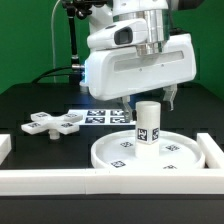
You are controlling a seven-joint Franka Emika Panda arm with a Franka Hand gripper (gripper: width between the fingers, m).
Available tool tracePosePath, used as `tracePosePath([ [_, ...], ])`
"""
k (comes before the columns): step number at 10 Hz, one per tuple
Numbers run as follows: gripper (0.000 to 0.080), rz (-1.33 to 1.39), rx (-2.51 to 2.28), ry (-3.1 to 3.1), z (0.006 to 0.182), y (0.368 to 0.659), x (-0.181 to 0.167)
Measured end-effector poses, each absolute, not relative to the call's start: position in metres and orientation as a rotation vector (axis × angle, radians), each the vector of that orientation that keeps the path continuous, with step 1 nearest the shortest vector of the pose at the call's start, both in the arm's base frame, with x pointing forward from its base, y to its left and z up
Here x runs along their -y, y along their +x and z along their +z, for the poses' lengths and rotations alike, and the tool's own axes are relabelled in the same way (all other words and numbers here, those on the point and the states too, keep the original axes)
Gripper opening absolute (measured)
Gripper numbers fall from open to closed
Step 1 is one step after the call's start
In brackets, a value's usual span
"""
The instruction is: Assemble round table
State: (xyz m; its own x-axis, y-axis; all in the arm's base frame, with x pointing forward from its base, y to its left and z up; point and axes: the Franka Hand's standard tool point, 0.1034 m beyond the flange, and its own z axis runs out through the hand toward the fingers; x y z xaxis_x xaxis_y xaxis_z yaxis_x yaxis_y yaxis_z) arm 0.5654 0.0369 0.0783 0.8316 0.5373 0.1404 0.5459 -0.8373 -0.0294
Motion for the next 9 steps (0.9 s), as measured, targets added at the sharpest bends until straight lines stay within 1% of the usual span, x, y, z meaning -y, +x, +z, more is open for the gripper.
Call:
tracePosePath([
  [4, 0.0649, -0.199, 1.17, -2.858, 0.0781, 0.5655, -0.0334],
  [6, 0.0649, -0.181, 1.537, -2.725, 0.0777, 0.5664, -0.0337],
  [9, 0.0649, -0.142, 1.896, -2.541, 0.0758, 0.5676, -0.0368],
])
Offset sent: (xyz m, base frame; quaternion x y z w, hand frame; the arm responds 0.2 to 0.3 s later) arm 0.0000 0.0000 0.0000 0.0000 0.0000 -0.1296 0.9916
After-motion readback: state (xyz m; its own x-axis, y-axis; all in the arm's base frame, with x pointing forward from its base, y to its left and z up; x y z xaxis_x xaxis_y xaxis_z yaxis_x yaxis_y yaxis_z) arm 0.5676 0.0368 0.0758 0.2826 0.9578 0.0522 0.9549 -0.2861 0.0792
